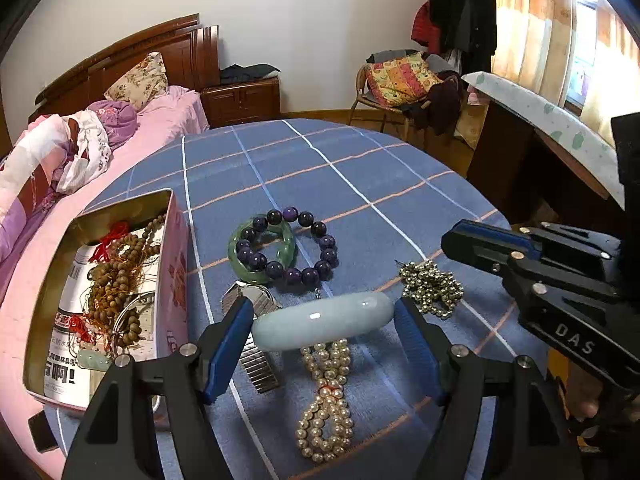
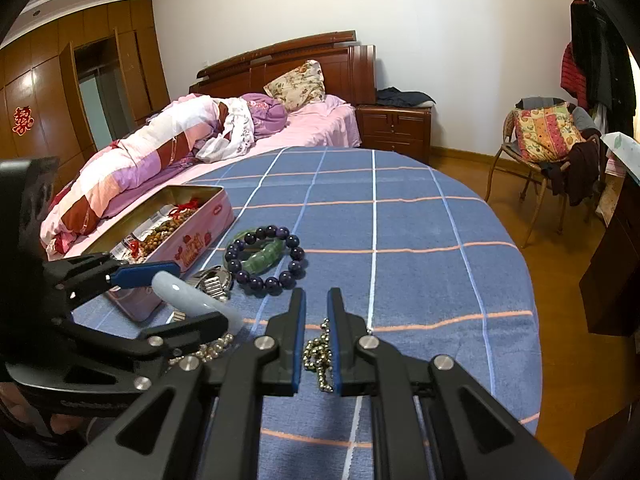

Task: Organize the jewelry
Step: 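Grasp the pale jade bangle with the left gripper while the right holds the silver strand, then carry the pale jade bangle and silver strand over the tin box with both grippers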

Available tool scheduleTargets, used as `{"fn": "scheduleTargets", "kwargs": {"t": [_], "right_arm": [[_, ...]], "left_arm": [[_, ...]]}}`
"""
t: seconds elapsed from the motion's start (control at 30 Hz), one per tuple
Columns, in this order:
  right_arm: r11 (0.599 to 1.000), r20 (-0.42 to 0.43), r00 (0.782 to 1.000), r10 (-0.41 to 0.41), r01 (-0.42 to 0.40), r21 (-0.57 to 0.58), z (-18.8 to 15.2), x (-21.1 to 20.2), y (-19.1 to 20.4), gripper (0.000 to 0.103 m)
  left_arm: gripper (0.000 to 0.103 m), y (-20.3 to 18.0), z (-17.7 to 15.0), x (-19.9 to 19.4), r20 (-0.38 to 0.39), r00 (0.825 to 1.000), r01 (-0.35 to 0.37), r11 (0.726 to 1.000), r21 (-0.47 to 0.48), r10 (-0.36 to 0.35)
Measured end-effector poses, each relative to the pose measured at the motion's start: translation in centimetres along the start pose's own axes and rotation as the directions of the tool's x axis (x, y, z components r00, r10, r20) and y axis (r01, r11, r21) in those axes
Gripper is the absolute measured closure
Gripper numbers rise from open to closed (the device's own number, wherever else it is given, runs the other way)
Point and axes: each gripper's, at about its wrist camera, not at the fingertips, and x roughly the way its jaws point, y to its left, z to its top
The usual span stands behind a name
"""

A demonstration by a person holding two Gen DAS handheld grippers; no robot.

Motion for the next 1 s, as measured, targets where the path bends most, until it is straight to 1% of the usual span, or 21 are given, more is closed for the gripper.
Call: {"fn": "scheduleTargets", "kwargs": {"t": [0.2, 0.57, 0.8, 1.0], "right_arm": [[1.000, 0.006, 1.000, 0.004, -0.004, -0.001, 0.3, -0.3, 0.0, 0.090], [1.000, 0.033, 0.999, 0.000, 0.000, -0.002, 1.1, -1.0, -0.1, 0.091], [1.000, 0.035, 0.999, 0.003, -0.003, -0.004, 1.1, -0.8, -0.1, 0.091], [1.000, 0.047, 0.999, 0.009, -0.009, -0.013, 1.6, -1.0, 0.1, 0.091]], "left_arm": [[0.030, 0.6, 0.3, -0.5, 0.013, 1.000, 0.000, 1.000, -0.017, 0.000], [0.030, 1.4, 1.8, -2.8, 0.078, 0.997, 0.010, 0.999, -0.035, -0.008], [0.030, 2.0, 3.0, -3.8, 0.110, 0.994, 0.015, 0.999, -0.040, -0.010], [0.031, 3.2, 3.9, -4.5, 0.126, 0.992, -0.005, 0.999, -0.053, 0.012]]}}
